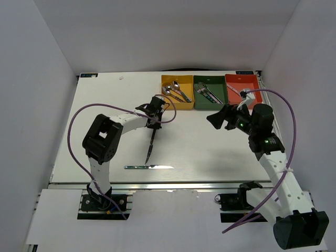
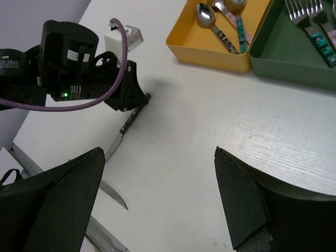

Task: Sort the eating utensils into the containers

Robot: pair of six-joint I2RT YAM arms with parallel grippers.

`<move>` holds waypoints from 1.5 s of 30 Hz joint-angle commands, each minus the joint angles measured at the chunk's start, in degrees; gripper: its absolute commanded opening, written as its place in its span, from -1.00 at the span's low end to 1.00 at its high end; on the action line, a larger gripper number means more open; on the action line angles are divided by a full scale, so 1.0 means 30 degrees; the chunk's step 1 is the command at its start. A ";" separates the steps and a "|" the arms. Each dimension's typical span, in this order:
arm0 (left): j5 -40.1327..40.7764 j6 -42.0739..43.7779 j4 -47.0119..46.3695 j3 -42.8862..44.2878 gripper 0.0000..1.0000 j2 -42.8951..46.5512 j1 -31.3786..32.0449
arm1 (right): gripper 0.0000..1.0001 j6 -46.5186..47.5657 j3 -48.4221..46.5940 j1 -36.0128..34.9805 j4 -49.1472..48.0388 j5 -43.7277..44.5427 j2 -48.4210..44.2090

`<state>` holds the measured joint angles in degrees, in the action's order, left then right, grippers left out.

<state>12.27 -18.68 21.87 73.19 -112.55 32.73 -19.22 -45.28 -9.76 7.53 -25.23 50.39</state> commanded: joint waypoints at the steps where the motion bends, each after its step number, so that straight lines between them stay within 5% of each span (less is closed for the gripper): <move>1: 0.1239 0.0249 0.0677 -0.0081 -0.71 -0.1036 -0.0041 | 0.79 -0.0623 0.0326 0.0030 -0.0050 -0.0231 -0.0303; 9: 0.2909 0.0719 0.2111 0.3430 -1.00 -0.1710 -0.0070 | 0.79 -0.1822 0.1555 -0.0203 -0.1127 -0.0201 -0.0186; 14: 0.3029 -0.1094 0.3404 0.4959 -1.00 -0.0576 -0.0041 | 0.79 -0.4134 0.5151 -0.2367 -0.6720 -0.0673 -0.0245; 18: 0.1419 -0.4311 0.2177 0.3353 -1.00 0.2588 0.0075 | 0.79 -0.4754 0.6069 -0.5496 -1.0883 -0.0058 0.0866; 27: -0.2881 -0.7277 -0.2153 -0.0838 -1.00 0.7832 0.1160 | 0.64 -0.3261 0.2267 -0.7821 -1.2178 0.2054 0.7218; 37: -0.5700 -0.8510 -0.4182 -0.1954 -1.00 0.9070 0.1365 | 0.55 -0.2968 -0.1077 -0.8465 -1.1915 0.0444 1.0915; 40: -0.6315 -0.8950 -0.5149 -0.2160 -1.00 0.9012 0.1365 | 0.37 -0.2880 -0.2278 -0.8612 -1.1214 -0.0285 1.2204; 42: -0.6289 -0.8892 -0.5150 -0.1985 -1.00 0.8953 0.1365 | -0.41 -0.2444 -0.2807 -0.8641 -1.0949 -0.0320 1.2732; 44: -0.5939 -0.8863 -0.5122 -0.1926 -1.00 0.9069 0.1365 | -1.00 -0.1857 -0.3071 -0.8525 -1.0102 0.0292 1.2647; 45: -0.5676 -0.8688 -0.4976 -0.1867 -0.39 0.9389 0.1365 | -1.00 -0.1042 -0.3362 -0.8437 -0.9576 0.1195 1.2443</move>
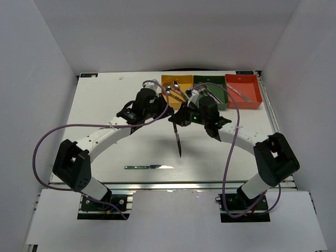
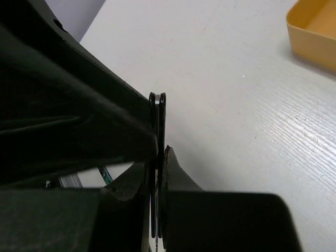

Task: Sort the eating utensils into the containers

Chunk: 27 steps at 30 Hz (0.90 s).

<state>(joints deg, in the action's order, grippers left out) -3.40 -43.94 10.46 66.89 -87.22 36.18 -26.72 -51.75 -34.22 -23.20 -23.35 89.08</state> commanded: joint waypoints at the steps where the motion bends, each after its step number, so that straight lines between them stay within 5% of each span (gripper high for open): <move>1: 0.0015 -0.0148 -0.0940 0.0319 0.05 0.1180 0.0214 | -1.00 0.2016 -0.1440 -0.0139 0.1804 0.0955 -0.0570; 3: 0.2443 0.0580 0.0720 0.0727 0.94 0.1968 0.0214 | -1.00 0.3421 -0.2722 0.0679 0.3448 0.1862 -0.0659; 7: 0.6751 0.2369 0.5179 0.2311 0.96 0.3868 0.0185 | -1.00 0.8827 -0.6406 0.3227 0.7668 0.4294 0.0275; 12: 0.7258 0.5352 0.7116 -0.0963 0.96 0.8031 0.0185 | -1.00 1.4788 -1.3356 0.6246 1.3671 0.7689 0.4309; 17: 0.7166 0.7204 0.8172 -0.4451 0.96 1.1429 0.0185 | -1.00 1.9529 -1.8130 0.7683 1.2864 0.9835 0.7392; 23: 0.7879 0.7467 0.7415 -0.7210 0.96 1.3398 0.0185 | -1.00 2.1298 -2.3458 0.8531 1.2651 1.1037 1.3418; 27: 0.8778 0.7383 0.7002 -0.7677 0.96 1.3811 0.0185 | -1.00 2.1738 -2.2453 0.9324 1.1428 1.2234 1.4222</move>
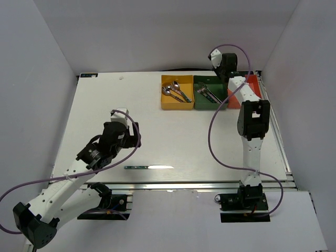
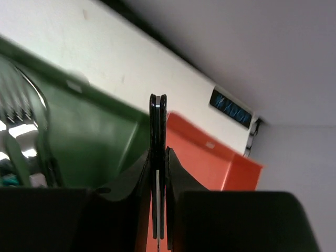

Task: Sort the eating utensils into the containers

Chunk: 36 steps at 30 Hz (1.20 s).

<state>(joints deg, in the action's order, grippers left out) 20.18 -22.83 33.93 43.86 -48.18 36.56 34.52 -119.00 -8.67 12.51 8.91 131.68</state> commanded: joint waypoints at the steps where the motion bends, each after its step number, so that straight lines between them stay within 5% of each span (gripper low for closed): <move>1: 0.1034 0.0315 -0.0533 0.0204 0.96 0.0624 0.0061 | -1.00 0.1498 0.0027 0.1128 -0.0538 0.1455 0.0111; 8: 0.1123 0.0286 -0.0559 0.0177 0.96 0.0386 0.0061 | -0.95 0.1531 0.1374 0.2155 -0.0890 0.1192 -0.0297; 9: 0.1152 0.0286 -0.0588 0.0147 0.96 0.0445 0.0061 | -0.80 0.1442 0.1521 0.2185 -0.1122 0.1249 -0.0415; 10: 0.1124 0.0286 -0.0617 0.0118 0.96 0.0533 0.0032 | -0.42 0.1355 0.1899 0.2186 -0.1327 0.1279 -0.0561; 12: 0.1182 0.0256 -0.0588 0.0118 0.96 0.0534 0.0061 | -0.35 0.1150 0.2079 0.2186 -0.1534 0.1047 -0.0884; 15: 0.1240 0.0227 -0.0530 0.0147 0.96 0.0476 0.0061 | 0.06 0.0330 0.1816 0.2186 -0.1564 0.0753 -0.1031; 16: 0.1356 0.0198 -0.0559 0.0147 0.96 0.0475 0.0061 | 0.49 0.0212 0.1757 0.2215 -0.1593 0.0636 -0.1060; 18: 0.1474 0.0139 -0.0500 0.0147 0.96 0.0563 0.0061 | 0.79 -0.0138 0.1611 0.2186 -0.1505 0.0721 -0.1177; 23: 0.1855 0.0051 -0.0472 0.0117 0.96 0.0710 0.0061 | 0.79 -0.2886 0.0938 0.2039 0.0073 0.0752 -0.2666; 26: 0.2321 -0.0094 -0.0355 0.0176 0.96 0.0651 0.0061 | 0.79 -0.7511 0.0700 0.1952 0.2410 -0.1349 -0.4390; 29: 0.4399 -0.0650 0.0143 0.0381 0.96 0.0855 0.0032 | 0.79 -1.1357 0.4643 0.0639 0.2249 -0.1715 -0.7438; 32: 0.6943 -0.2078 0.1253 0.0761 0.96 0.1177 -0.0348 | 0.79 -0.9756 1.1233 -0.4303 -0.1194 0.3011 -1.0868; 34: 1.0923 -0.3398 0.3213 0.1143 0.96 0.1733 -0.0845 | 0.79 -0.9340 1.4521 -0.7941 -0.2553 0.3477 -1.2598; 35: 1.2185 -0.4827 0.3858 0.1578 0.96 0.1996 -0.1050 | 0.79 -0.9833 1.5313 -0.8734 -0.2937 0.2055 -1.3096; 36: 1.4431 -0.5595 0.4648 0.1786 0.96 0.2347 -0.1371 | 0.79 -0.9983 1.6249 -0.9525 -0.4159 -0.3383 -1.3623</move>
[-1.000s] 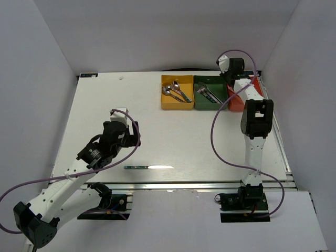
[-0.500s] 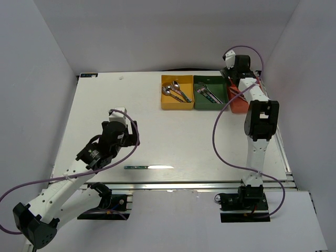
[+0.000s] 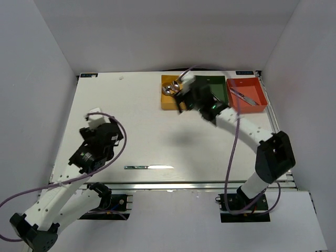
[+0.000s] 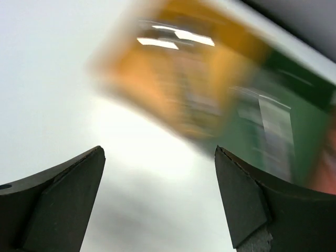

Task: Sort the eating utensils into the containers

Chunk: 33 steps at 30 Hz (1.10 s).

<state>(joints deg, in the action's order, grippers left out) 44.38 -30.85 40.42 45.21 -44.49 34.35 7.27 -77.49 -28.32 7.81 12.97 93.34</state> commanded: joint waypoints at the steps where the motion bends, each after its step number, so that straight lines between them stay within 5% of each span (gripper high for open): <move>1: 0.7113 -0.3973 0.3478 0.1510 0.96 0.1931 -0.0755 | 0.79 -0.1334 0.4192 -0.3331 -0.3997 -0.6997 -0.1604; 2: 0.7556 -0.4361 0.3749 0.1599 0.96 0.2432 -0.0843 | 0.79 -0.2035 0.4616 -0.3973 -0.4765 -0.8846 -0.1698; 6: 0.8146 -0.4805 0.4016 0.1425 0.96 0.4543 -0.1282 | 0.77 0.0504 0.3481 -0.8918 -0.2786 -0.7750 -0.0064; 9: 0.7067 -0.3344 0.2614 0.0840 0.96 0.5746 -0.1283 | 0.55 0.1530 0.1024 -1.0359 -0.0444 -0.8806 0.2483; 15: 0.5451 -0.2373 0.1672 0.0603 0.96 0.5340 -0.1283 | 0.41 0.2733 -0.1881 -1.2763 0.2286 -0.7930 0.6702; 26: 0.4367 -0.1553 0.1028 0.0487 0.96 0.4370 -0.1283 | 0.20 0.2850 -0.2618 -1.3997 0.2758 -0.6732 0.9404; 33: 0.3869 -0.1260 0.0676 0.0369 0.96 0.4664 -0.1283 | -0.58 0.3641 -0.1561 -1.4058 0.2929 -0.7486 1.0282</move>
<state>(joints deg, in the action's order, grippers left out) 57.12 -35.62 43.62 46.74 -30.68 30.70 16.62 -84.44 -70.15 13.19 -8.45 120.88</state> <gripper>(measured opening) 0.981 0.245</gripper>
